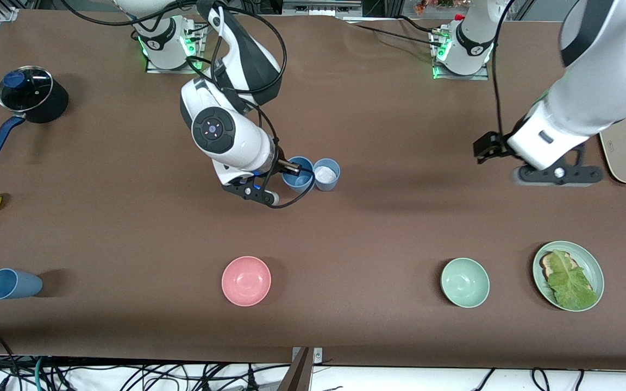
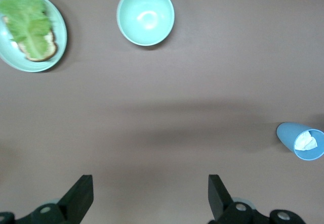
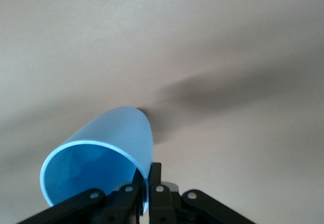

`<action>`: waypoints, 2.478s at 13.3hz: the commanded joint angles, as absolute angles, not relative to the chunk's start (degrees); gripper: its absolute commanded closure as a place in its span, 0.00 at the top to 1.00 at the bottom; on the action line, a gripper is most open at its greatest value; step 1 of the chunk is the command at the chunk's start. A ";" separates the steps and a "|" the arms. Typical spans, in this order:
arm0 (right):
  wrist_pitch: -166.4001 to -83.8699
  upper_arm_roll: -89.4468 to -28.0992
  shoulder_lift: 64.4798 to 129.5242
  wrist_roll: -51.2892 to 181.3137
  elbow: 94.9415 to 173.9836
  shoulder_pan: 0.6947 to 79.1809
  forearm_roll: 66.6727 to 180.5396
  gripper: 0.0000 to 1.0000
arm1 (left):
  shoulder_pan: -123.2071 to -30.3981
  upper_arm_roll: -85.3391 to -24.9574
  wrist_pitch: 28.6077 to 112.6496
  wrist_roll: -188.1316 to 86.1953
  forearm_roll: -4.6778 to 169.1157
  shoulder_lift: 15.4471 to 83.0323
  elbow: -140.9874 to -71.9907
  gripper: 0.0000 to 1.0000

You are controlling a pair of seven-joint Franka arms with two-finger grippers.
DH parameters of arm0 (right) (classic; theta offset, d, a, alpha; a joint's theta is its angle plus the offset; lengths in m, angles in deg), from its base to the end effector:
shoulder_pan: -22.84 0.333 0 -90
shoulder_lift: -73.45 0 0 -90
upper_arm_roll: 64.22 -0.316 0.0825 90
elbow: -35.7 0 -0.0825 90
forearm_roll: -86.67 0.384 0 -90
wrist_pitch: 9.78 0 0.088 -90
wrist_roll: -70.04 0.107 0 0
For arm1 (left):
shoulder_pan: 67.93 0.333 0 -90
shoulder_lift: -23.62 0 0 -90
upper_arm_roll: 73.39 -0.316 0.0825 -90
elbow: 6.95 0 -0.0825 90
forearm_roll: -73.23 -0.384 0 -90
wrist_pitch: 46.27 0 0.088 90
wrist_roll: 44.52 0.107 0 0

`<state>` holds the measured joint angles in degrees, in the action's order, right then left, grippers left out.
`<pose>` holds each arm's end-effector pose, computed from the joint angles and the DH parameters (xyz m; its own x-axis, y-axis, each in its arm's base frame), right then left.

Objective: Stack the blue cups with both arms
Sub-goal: 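Open and withdraw the left gripper while the right gripper approaches the cup, then lower the right gripper's blue cup into the other blue cup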

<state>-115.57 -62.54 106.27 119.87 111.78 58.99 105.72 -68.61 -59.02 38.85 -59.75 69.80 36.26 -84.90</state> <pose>0.5715 0.4290 0.3997 0.9071 -0.3250 -0.2675 -0.3699 -0.9187 -0.1385 0.5954 -0.1348 0.5905 0.9964 0.0102 -0.0841 0.0078 -0.9996 -0.0286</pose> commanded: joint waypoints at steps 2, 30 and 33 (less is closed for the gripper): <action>-114.63 -62.90 109.74 123.30 104.98 59.58 109.08 0.00 | -67.40 -59.06 36.27 -58.93 69.71 36.45 -83.06 1.00; -114.81 -64.31 116.34 125.42 102.15 62.39 105.57 0.00 | -71.62 -69.69 42.32 -57.53 72.17 25.82 -97.66 1.00; -115.51 -64.31 116.95 125.50 102.50 62.48 105.48 0.00 | -71.62 -69.61 42.32 -57.61 72.17 25.81 -97.66 1.00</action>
<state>-115.32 -64.13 115.06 124.48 104.65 62.22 105.99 -71.90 -69.57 43.04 -58.72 71.54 26.50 -97.58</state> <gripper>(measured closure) 0.947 0.000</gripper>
